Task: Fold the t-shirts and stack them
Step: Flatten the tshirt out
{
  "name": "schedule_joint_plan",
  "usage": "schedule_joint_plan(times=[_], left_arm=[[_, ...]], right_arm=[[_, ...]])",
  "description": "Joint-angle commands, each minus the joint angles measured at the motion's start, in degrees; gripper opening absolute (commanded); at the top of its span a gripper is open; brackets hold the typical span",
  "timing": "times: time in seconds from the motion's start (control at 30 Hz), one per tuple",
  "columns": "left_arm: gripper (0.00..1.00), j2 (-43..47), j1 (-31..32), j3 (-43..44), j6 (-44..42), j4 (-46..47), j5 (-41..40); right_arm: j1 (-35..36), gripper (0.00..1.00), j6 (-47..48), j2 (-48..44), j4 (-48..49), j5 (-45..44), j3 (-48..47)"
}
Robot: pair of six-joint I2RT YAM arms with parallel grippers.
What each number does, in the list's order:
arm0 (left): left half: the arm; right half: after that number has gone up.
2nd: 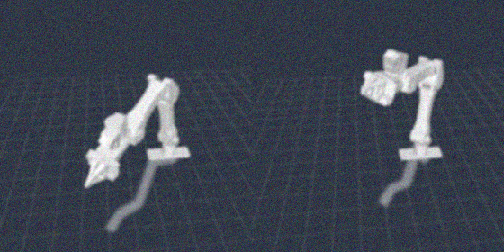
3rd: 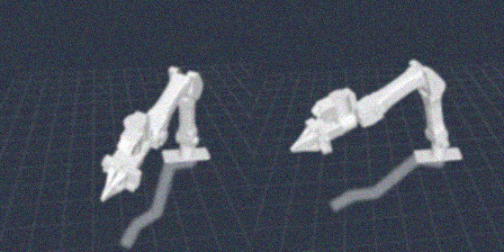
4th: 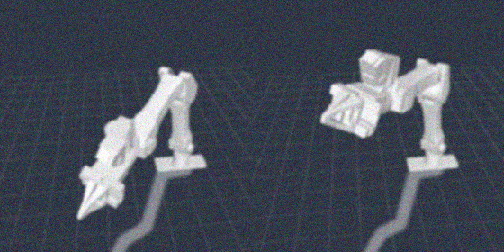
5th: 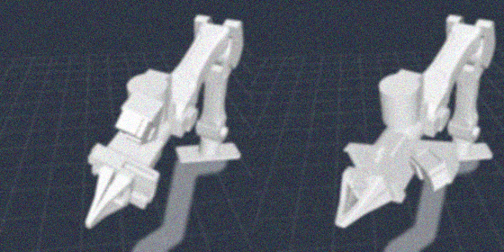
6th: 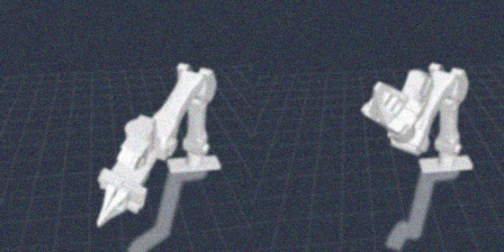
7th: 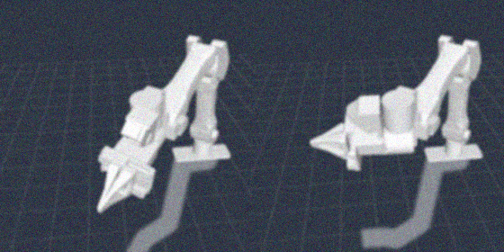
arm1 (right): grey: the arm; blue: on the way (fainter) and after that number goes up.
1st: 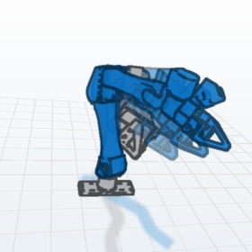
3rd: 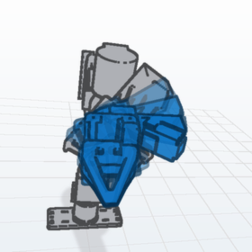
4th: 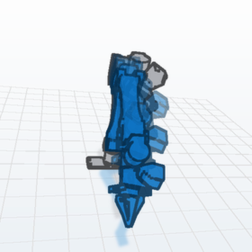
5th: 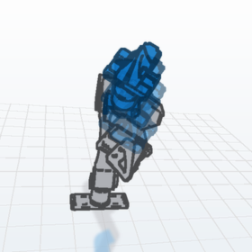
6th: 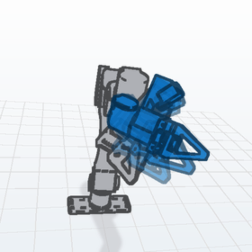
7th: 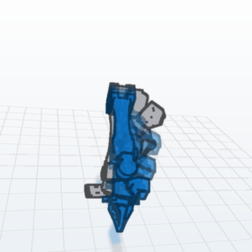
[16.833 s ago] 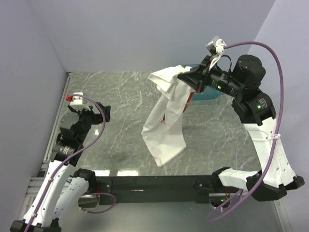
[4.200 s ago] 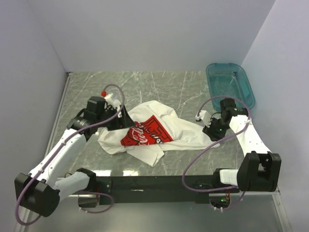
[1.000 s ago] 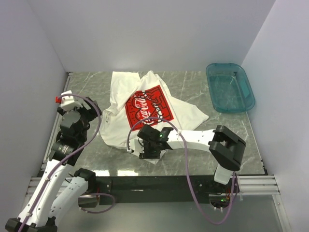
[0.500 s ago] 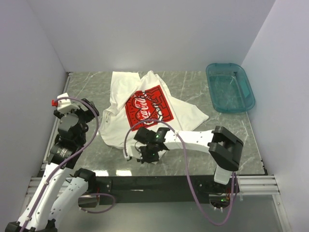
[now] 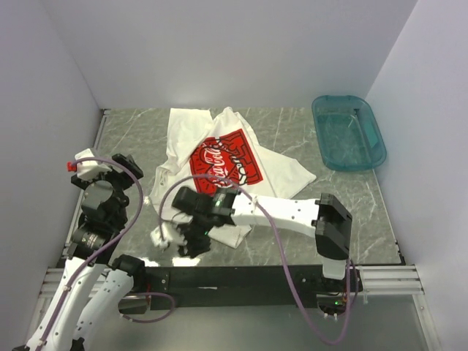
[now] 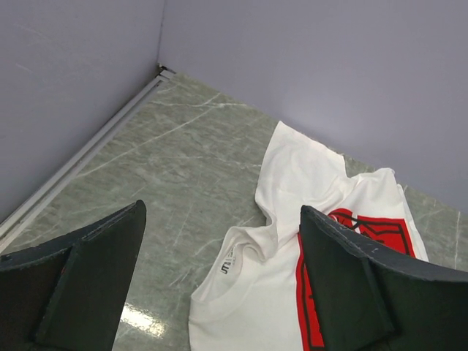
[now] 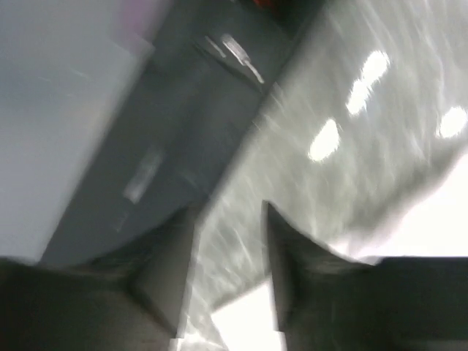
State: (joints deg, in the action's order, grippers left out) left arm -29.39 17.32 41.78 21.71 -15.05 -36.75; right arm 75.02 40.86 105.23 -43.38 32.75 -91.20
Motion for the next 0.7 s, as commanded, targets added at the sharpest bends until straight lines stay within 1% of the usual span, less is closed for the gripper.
schedule_joint_plan(times=[0.0,0.03,0.07,0.1,0.13,0.17,0.2,0.33,0.4,0.53,0.6,0.63,0.67], left_arm=[[0.94,0.5,0.0,-0.3,-0.5,1.2,-1.3],[0.94,0.6,-0.1,-0.1,-0.5,1.1,-1.2],[0.95,0.6,-0.1,-0.2,-0.5,1.2,-0.7],[0.96,0.6,-0.1,-0.2,-0.6,1.3,-0.4],[0.97,0.7,-0.1,-0.2,-0.6,1.3,-0.3],[0.97,0.8,-0.1,-0.3,-0.6,1.5,0.1],[0.98,0.9,-0.1,-0.2,-0.7,1.4,0.3],[0.99,0.9,-0.1,-0.4,-0.4,1.3,0.6],[0.99,0.7,-0.1,-0.4,-0.4,1.2,0.5],[0.99,0.8,-0.1,-0.4,-0.3,1.2,1.0],[0.99,0.8,-0.1,-0.4,-0.4,1.4,1.2],[0.99,0.8,-0.1,-0.5,-0.4,1.3,1.3],[0.99,0.8,-0.1,-0.5,-0.3,1.4,1.4]], right_arm=[[-9.9,0.54,1.4,-1.2,-3.0,-1.6,5.6],[-11.2,0.58,1.3,-2.3,-0.2,-6.3,8.0],[-13.3,0.61,0.9,-4.9,1.9,-8.3,10.4],[-14.0,0.61,-0.4,-5.9,5.6,-10.3,14.9],[-14.5,0.62,-1.2,-6.6,7.5,-14.0,16.8],[-15.3,0.62,-1.9,-7.2,9.1,-15.1,18.4],[-15.6,0.62,-2.8,-7.1,11.4,-15.8,20.9],[-15.8,0.62,-3.4,-4.3,14.9,-16.8,23.9],[-15.9,0.62,-3.8,-1.7,14.6,-16.0,22.8],[-15.7,0.57,-4.6,0.8,13.7,-14.7,20.3],[-15.8,0.51,-4.8,1.2,12.8,-13.3,19.4],[-15.7,0.38,-4.6,1.6,12.1,-12.5,19.0],[-15.6,0.29,-4.6,1.9,11.5,-11.8,18.3]])
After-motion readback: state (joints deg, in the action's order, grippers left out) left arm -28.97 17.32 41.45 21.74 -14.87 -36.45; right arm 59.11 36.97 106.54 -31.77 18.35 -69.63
